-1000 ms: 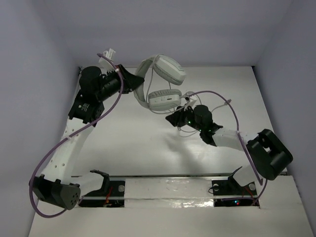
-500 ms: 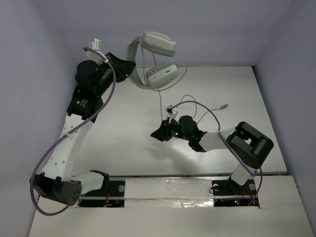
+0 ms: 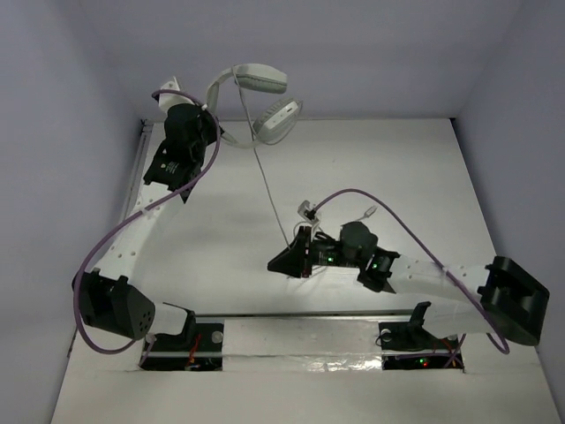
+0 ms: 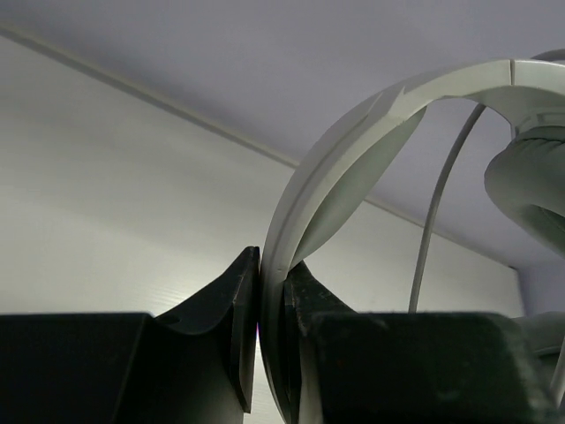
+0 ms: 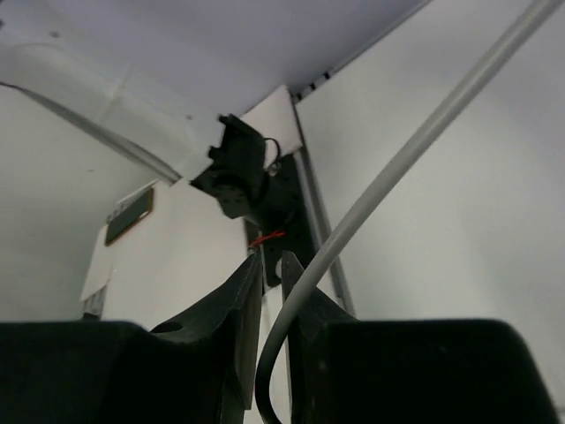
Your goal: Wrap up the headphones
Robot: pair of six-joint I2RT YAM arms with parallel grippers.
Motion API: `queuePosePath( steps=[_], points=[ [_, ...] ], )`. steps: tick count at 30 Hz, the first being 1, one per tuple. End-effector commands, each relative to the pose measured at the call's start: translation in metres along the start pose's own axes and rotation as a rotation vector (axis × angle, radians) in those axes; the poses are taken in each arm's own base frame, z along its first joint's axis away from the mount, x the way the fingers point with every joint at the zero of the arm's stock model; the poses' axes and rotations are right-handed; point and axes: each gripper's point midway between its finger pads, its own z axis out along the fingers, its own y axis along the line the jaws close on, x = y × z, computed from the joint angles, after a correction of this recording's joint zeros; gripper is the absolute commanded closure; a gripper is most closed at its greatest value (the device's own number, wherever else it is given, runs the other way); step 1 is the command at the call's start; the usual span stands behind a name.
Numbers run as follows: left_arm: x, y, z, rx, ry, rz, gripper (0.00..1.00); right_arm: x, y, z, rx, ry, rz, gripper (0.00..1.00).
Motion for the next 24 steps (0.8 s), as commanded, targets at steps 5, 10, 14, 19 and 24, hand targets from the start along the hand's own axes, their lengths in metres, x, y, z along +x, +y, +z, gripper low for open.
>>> queuePosePath(
  steps=[5,10,14,19,24],
  points=[
    [-0.01,0.012,0.003,-0.129,-0.15,0.075,1.0,-0.022,0.07,-0.02,-0.211,0.034,0.003,0.79],
    [0.033,0.027,0.001,-0.204,-0.08,0.209,1.0,-0.072,0.113,-0.04,-0.255,-0.056,-0.087,0.75],
    [0.075,0.022,-0.009,-0.216,0.016,0.321,1.0,-0.099,0.1,-0.042,-0.022,-0.006,-0.106,0.85],
    [0.108,0.028,-0.027,-0.204,0.108,0.392,1.0,-0.13,0.056,-0.047,0.3,-0.019,-0.187,0.96],
    [0.125,0.021,-0.051,-0.109,0.191,0.431,1.0,-0.15,0.009,-0.056,0.584,-0.051,-0.236,1.0]
  ],
)
